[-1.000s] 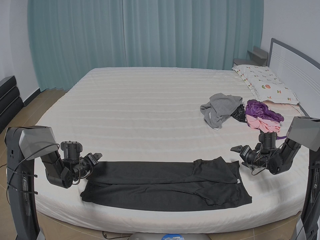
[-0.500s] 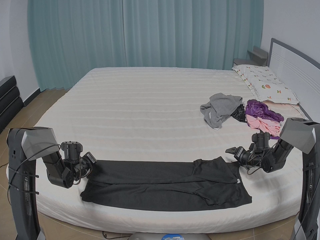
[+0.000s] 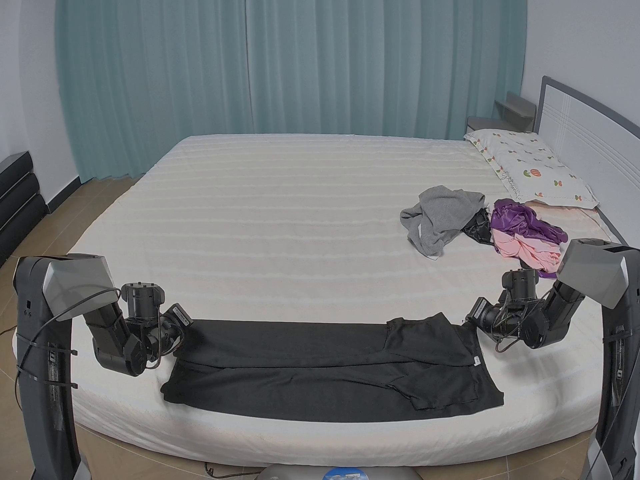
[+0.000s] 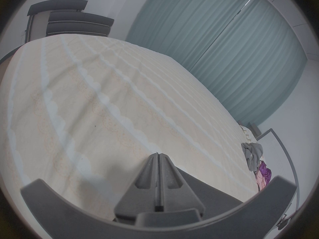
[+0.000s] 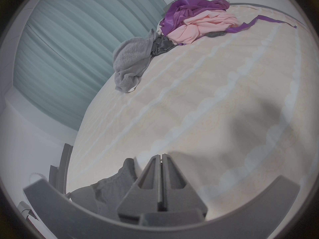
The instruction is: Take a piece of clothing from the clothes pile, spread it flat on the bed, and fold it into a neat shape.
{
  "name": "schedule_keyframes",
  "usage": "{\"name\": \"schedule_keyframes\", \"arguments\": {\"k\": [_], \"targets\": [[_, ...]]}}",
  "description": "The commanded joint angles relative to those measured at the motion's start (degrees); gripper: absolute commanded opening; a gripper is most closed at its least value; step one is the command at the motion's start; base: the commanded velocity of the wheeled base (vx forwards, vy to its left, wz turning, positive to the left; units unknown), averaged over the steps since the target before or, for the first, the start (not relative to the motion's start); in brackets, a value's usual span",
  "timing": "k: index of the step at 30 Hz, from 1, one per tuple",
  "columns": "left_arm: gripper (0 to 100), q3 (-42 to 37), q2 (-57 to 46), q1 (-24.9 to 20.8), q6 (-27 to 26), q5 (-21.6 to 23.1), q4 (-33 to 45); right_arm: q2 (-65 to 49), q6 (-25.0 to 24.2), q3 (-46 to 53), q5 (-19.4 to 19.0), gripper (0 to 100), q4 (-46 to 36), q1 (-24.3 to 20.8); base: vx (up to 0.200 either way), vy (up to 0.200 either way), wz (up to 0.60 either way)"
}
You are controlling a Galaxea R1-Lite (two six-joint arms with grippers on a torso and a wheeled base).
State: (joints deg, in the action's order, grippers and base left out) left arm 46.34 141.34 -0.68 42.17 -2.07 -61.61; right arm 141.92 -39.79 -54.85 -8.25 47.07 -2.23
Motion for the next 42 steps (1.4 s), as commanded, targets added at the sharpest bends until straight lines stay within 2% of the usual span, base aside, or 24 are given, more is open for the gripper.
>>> {"name": "schedule_keyframes", "arguments": {"k": [1,13,14,15,20,25,28,32,38,42], "targets": [[0,-0.11,-0.1,0.07,0.02,-0.12,0.0,-0.24,-0.02,-0.17,0.69,0,0.13,0.74,0.0,0.0,0.0],[0,-0.63,-0.27,0.07,0.2,-0.12,0.26,-0.07,-0.02,-0.26,1.4,0,0.13,0.91,0.0,0.0,0.0],[0,-0.72,-0.36,0.07,0.2,0.14,0.35,-0.16,-0.02,-0.09,1.31,100,0.13,0.91,0.0,0.0,0.0],[100,-0.72,-0.36,0.07,0.28,0.31,0.44,-0.33,-0.11,0.09,1.22,100,0.22,0.91,0.0,0.0,0.0],[100,-0.9,-0.45,0.07,0.28,0.4,0.18,-3.32,-2.31,2.55,0.61,100,0.39,1.09,0.0,0.0,0.0],[100,-2.65,-2.03,0.42,0.37,0.4,0.0,-9.74,-4.86,9.23,-0.71,100,1.62,1.7,0.0,0.0,0.0],[100,-5.38,-5.02,0.77,0.37,0.84,0.0,-13.78,-8.81,14.94,-2.47,100,4.0,1.44,0.0,0.0,0.0],[100,-8.54,-6.78,0.68,0.46,0.84,0.0,-16.77,-13.03,21.89,-2.73,100,8.22,1.18,0.0,0.0,0.0],[100,-9.51,-8.45,-0.11,2.92,0.84,0.26,-16.15,-14.0,27.16,-3.96,100,13.4,1.18,-0.133,0.0,0.0],[100,-10.65,-8.8,-0.72,2.74,1.02,0.26,-14.83,-14.97,27.07,-4.93,100,14.02,1.09,-0.1,0.0,0.0]]}}
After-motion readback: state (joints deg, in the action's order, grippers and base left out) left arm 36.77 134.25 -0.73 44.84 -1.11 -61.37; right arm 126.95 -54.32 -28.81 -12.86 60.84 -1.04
